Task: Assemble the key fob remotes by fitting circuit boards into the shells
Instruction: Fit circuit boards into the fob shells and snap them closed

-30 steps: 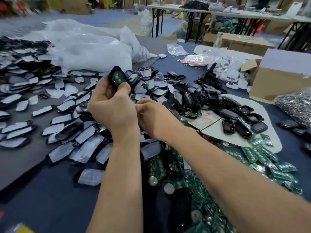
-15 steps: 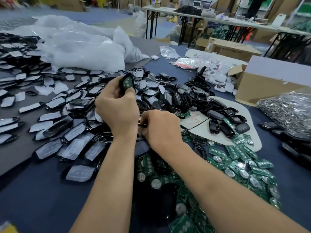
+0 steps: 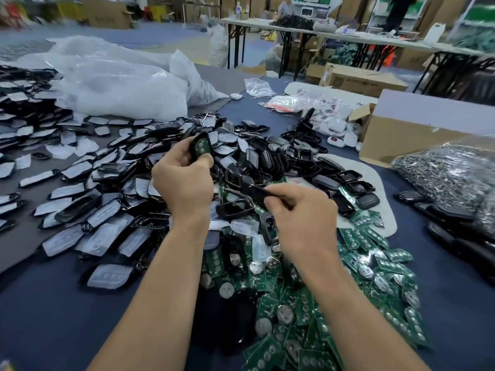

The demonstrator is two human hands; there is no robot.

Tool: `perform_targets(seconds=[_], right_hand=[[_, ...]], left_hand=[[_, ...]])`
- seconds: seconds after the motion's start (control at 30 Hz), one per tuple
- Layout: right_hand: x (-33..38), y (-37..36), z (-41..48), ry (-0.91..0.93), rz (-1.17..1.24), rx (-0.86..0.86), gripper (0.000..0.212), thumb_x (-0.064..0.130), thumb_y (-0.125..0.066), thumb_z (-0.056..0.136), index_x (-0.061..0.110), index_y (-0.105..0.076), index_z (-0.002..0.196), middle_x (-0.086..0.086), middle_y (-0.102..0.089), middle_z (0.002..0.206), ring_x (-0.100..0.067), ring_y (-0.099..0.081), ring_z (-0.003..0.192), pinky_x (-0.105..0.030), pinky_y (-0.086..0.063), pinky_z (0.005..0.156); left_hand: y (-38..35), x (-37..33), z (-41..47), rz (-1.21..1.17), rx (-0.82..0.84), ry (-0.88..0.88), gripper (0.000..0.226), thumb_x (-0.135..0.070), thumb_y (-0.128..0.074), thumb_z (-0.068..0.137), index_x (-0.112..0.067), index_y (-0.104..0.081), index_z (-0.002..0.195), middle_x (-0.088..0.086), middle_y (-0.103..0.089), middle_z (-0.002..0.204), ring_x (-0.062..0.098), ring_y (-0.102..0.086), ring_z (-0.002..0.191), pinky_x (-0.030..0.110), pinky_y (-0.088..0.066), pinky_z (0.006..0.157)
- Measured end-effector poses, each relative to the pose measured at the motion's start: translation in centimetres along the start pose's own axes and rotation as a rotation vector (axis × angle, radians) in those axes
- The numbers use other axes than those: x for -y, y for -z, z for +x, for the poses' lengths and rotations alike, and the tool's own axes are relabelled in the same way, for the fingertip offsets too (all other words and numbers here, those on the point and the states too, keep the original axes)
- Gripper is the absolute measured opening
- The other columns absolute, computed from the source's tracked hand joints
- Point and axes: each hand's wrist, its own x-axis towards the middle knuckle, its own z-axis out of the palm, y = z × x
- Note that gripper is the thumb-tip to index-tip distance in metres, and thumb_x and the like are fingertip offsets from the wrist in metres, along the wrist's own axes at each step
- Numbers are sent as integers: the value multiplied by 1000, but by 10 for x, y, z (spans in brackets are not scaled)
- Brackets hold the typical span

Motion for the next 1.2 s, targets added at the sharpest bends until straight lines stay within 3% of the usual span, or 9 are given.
perform_targets(seconds=[0.1, 0.2, 0.27, 0.4, 0.53, 0.7, 0.77, 1.03, 1.2], right_hand=[[-15, 18, -11, -226, 412, -32, 41, 8, -79, 89, 49, -81, 81, 8, -76, 68, -6, -63, 55, -21, -53, 56], [-26, 27, -14, -405, 641, -55, 26, -2, -77, 88, 22, -83, 80, -4, -74, 68, -13, -57, 54, -22, -50, 52], [-32, 30, -13, -488, 758, -67, 18, -4, -76, 87, 13, -81, 89, -7, -72, 72, -12, -57, 53, -22, -49, 51], [-39, 43, -13, -556, 924, -75, 20, -7, -74, 86, 5, -75, 103, -8, -72, 73, -11, -55, 50, -23, -48, 52], [-47, 48, -15, -573, 990, -101, 27, -7, -74, 86, 0, -71, 111, -14, -69, 78, -12, -53, 48, -22, -47, 50], [-55, 49, -12, -541, 936, -103, 22, -8, -75, 86, 0, -71, 107, -9, -68, 68, -13, -51, 46, -24, -46, 47], [-57, 50, -12, -526, 894, -103, 18, -7, -76, 85, 2, -72, 101, -7, -66, 64, -14, -52, 45, -24, -46, 47], [-55, 43, -12, -511, 745, -175, 4, 6, -75, 91, 8, -75, 88, -10, -75, 72, -16, -68, 59, -26, -54, 54], [-54, 51, -13, -579, 858, -135, 13, 10, -64, 100, 2, -71, 91, -15, -76, 77, -19, -70, 59, -24, -54, 50]], left_hand=[[-7, 2, -7, -16, 71, 146, 35, 8, -80, 75, -19, -81, 98, -11, -80, 80, 4, -75, 75, 22, -60, 74], [-15, 1, -25, 8, 266, 259, 35, 2, -78, 67, -14, -75, 98, 0, -81, 83, 24, -78, 87, 48, -64, 87], [-21, 0, -39, 41, 425, 286, 39, -6, -70, 63, -16, -65, 100, 5, -81, 84, 31, -78, 94, 54, -60, 91], [-28, 1, -63, 168, 694, 259, 33, -8, -62, 59, -20, -67, 88, 9, -77, 74, 21, -69, 66, 35, -54, 65], [-29, -2, -79, 246, 810, 282, 22, -6, -53, 54, -18, -70, 63, 11, -58, 52, 19, -47, 45, 25, -42, 46], [-31, -4, -88, 197, 913, 338, 26, -12, -57, 73, -20, -81, 79, 5, -52, 51, 15, -41, 43, 21, -36, 42], [-31, -3, -89, 181, 930, 311, 20, -15, -64, 83, -21, -83, 86, 3, -53, 50, 13, -41, 42, 20, -36, 41], [-33, 3, -88, 160, 755, 229, 8, -9, -80, 80, -17, -81, 83, 4, -56, 48, 13, -40, 39, 23, -37, 39], [-33, 2, -92, 124, 691, 164, 11, -16, -82, 74, -28, -82, 77, 3, -59, 49, 15, -44, 41, 24, -38, 41]])
